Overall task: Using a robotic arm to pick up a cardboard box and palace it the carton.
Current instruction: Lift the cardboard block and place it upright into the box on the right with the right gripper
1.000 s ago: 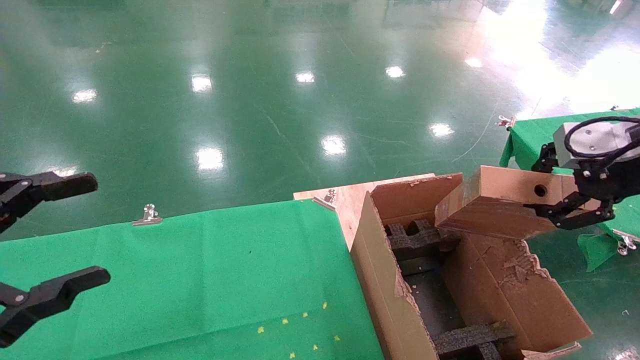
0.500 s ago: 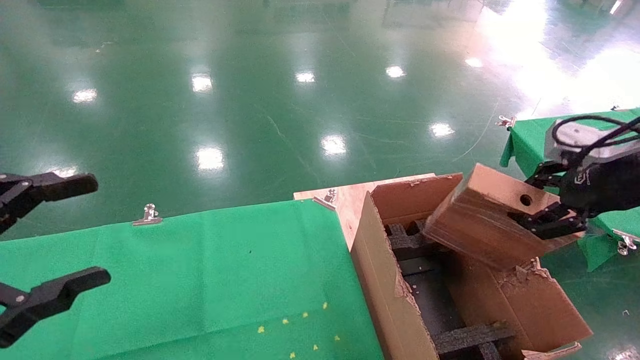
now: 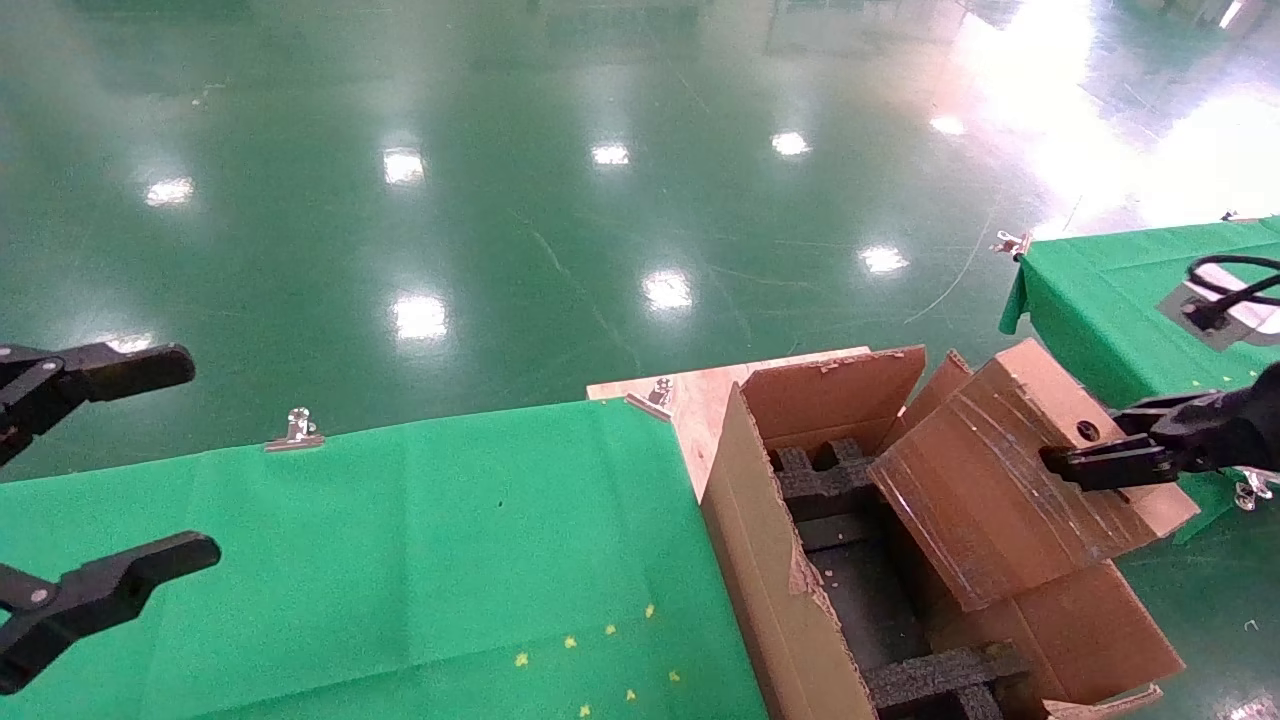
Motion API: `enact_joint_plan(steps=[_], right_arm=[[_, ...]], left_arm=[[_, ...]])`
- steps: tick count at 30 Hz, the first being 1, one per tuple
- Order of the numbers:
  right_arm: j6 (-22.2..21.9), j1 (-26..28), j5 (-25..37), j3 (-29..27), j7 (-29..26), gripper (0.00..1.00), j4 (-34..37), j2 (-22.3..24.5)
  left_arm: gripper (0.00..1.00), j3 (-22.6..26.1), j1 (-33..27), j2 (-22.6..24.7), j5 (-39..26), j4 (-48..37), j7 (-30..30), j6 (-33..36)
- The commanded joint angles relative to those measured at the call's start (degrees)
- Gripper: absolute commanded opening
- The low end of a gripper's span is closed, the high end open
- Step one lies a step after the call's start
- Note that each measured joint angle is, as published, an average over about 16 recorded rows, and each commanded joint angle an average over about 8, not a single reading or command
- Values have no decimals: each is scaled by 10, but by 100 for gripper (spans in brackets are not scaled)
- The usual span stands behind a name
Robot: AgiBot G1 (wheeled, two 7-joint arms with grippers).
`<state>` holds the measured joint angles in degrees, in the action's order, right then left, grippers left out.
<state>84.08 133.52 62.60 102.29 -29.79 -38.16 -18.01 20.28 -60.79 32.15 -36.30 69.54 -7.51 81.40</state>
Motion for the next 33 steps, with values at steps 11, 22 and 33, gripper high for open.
enact_joint_plan(steps=[11,22,33], right_arm=[[-8,-6,-10,0,-24,0,2,10],[-65,-38,14,21,-93,0,-13,-3],[-142,-74,43,45,-194,0,-64,-2]], left_arm=[[100,0,0,0,0,0,0,0],[100,0,0,0,0,0,0,0],[100,0,0,0,0,0,0,0]])
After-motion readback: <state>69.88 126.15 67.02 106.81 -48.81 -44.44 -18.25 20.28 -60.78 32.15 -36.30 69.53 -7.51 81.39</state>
